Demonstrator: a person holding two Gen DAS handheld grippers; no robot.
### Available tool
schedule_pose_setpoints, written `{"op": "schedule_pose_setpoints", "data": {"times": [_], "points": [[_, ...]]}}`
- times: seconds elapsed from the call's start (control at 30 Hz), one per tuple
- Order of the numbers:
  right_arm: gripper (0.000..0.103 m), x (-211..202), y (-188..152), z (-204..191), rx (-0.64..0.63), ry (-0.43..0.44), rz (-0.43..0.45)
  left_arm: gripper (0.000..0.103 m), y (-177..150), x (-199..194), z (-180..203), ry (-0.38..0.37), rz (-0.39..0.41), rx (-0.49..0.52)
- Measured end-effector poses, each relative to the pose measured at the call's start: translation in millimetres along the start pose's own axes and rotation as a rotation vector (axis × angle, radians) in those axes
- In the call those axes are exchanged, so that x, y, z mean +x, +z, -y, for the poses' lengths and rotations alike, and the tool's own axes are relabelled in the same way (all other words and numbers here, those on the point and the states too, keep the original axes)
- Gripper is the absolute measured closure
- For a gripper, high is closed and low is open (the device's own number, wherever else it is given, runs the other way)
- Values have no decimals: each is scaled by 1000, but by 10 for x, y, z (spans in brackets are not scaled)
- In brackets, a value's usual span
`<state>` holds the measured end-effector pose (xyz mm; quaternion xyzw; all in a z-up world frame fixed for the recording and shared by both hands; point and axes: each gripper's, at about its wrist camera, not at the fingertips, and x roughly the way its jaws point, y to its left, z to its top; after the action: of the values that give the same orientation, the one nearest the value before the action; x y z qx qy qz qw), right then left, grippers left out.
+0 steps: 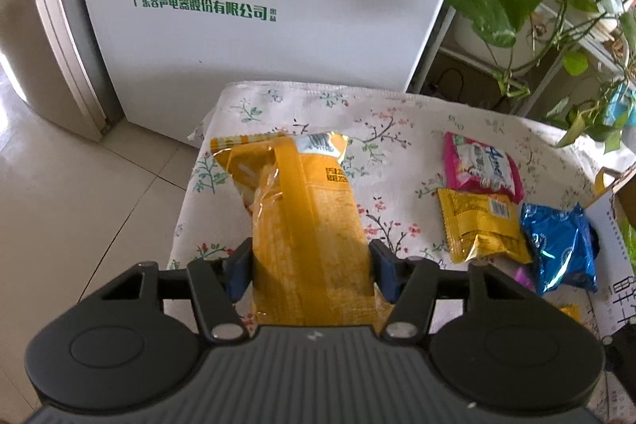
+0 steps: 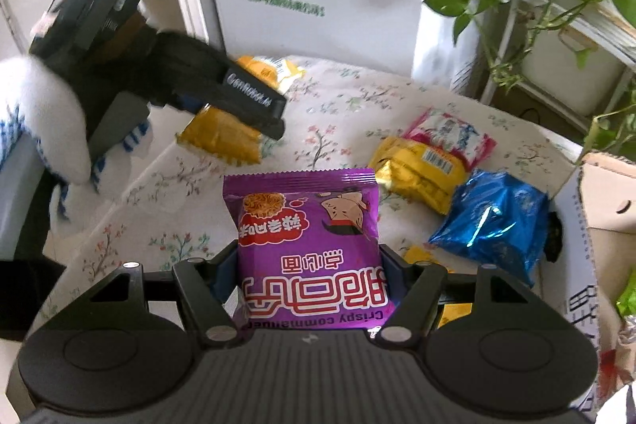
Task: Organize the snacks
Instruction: 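Lift both held packs and carry them over the cardboard box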
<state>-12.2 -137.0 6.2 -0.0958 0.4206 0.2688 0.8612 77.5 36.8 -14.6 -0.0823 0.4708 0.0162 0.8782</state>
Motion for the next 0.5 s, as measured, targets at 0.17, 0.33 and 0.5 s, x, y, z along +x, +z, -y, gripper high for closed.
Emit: {"op": "schedule_pose_setpoints", "data": {"times": [0.17, 0.33, 0.5], "points": [[27, -149, 81, 68, 30, -13, 36, 44, 10, -88, 9, -3, 26, -3], [27, -292, 106, 109, 43, -24, 68, 44, 25, -204, 71, -11, 66, 10], [27, -454, 145, 207, 81, -50, 98, 44, 47, -314, 159, -15, 109, 21]]}}
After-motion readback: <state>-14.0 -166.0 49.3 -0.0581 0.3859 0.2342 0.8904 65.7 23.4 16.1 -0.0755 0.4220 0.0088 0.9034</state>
